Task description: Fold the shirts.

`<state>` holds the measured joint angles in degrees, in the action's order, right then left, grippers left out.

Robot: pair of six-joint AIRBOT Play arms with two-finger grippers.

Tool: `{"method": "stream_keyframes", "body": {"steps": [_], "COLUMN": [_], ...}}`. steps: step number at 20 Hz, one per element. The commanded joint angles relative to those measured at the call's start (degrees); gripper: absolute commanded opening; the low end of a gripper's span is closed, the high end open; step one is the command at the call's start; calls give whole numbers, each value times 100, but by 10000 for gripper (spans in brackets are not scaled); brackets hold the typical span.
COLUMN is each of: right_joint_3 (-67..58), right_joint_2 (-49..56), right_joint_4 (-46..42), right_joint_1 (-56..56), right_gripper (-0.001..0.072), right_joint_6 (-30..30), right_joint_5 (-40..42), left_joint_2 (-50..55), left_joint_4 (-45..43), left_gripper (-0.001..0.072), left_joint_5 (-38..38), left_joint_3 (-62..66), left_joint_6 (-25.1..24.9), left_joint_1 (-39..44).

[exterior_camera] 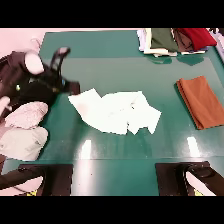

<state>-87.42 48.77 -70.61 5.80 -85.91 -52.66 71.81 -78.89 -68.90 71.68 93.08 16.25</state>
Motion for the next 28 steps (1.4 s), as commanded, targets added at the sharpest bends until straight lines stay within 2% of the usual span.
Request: {"method": "stream_keyframes", "body": {"steps": [1, 3, 6, 12, 13, 15, 16, 20, 21, 23, 24, 25, 26, 28], "right_joint_3": [-2, -2, -2, -2, -2, -2, -2, 800, 1298, 2479, 3088, 3720, 4203, 4903], "right_joint_2": [4, 4, 4, 4, 4, 4, 4, 4, 4, 4, 4, 33, 127, 531], "right_joint_4": [0, 2, 7, 9, 7, -9, -2, 17, 20, 37, 68, 70, 68, 256], "right_joint_1": [7, 7, 7, 7, 7, -42, -179, -1213, -1484, -1860, -1961, -1991, -1991, -1993], "right_gripper": [19, 19, 19, 19, 19, 19, 19, 20, 21, 28, 159, 426, 503, 504], "right_joint_6": [7, 7, 7, 9, 7, 7, 7, 7, 9, 129, 203, 201, 203, 258], "right_joint_5": [-4, -4, -11, -153, -160, -348, -673, -2450, -2695, -2629, -2391, -2070, -1843, -1473], "left_joint_2": [-540, -544, -531, -136, -125, -129, -129, -129, -129, -129, -129, -129, -129, -129], "left_joint_4": [15, 361, 1572, 2566, 2677, 2673, 2653, 2614, 2557, 2343, 2299, 2291, 2291, 2238], "left_gripper": [559, 559, 559, 556, 514, 104, 20, 20, 19, 20, 20, 20, 20, 20], "left_joint_5": [962, 1471, 2371, 2848, 2986, 3040, 2977, 2352, 2243, 2173, 2173, 2175, 2173, 2146], "left_joint_3": [-1954, -2544, -2973, -3084, -3082, -2973, -2857, -2024, -1818, -1445, -1325, -1244, -1200, -1191], "left_joint_6": [782, 1047, 855, 457, 437, 435, 413, -201, -313, -361, -361, -361, -358, -358], "left_joint_1": [-129, -129, -127, 127, 188, 153, 61, -505, -590, -636, -636, -636, -636, -636]}}
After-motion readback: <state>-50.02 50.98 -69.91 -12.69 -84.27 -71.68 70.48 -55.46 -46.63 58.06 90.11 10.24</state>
